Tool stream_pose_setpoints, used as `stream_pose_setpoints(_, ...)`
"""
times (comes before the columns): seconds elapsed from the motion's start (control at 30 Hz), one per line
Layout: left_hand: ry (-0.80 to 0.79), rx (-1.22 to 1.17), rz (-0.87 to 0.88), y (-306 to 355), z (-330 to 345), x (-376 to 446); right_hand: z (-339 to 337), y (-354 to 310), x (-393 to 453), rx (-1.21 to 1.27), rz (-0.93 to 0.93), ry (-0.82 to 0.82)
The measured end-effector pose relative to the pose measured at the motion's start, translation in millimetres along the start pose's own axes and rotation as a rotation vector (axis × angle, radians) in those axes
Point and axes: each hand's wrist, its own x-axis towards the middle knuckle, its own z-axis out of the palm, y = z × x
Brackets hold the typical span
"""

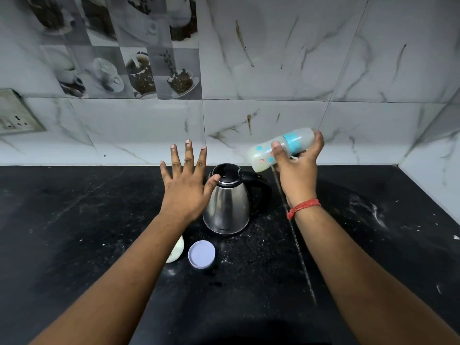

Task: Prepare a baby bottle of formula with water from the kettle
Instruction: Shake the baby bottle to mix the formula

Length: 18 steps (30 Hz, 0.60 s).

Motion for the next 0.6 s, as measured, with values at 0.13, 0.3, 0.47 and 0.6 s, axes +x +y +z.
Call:
stream_pose_setpoints(0.13,0.006,0.006,0.014,-1,-1,-1,1,1,-2,-0.063,-0.007,-0.066)
stream_pose_setpoints(0.3,-0.002,0.015,0.016,-1,-2,-1,0,-5,0,-0.144,-0.027,-0.134)
stream_pose_setpoints(0.47,-0.008,0.009,0.014,1,-2,0,-4,-9,7,-0.104,-0.017,-0.113)
stream_pose_setpoints(0.6,-0.017,0.015,0.021,3,-3,3,-2,-5,7,-0.038,0.004,-0.031)
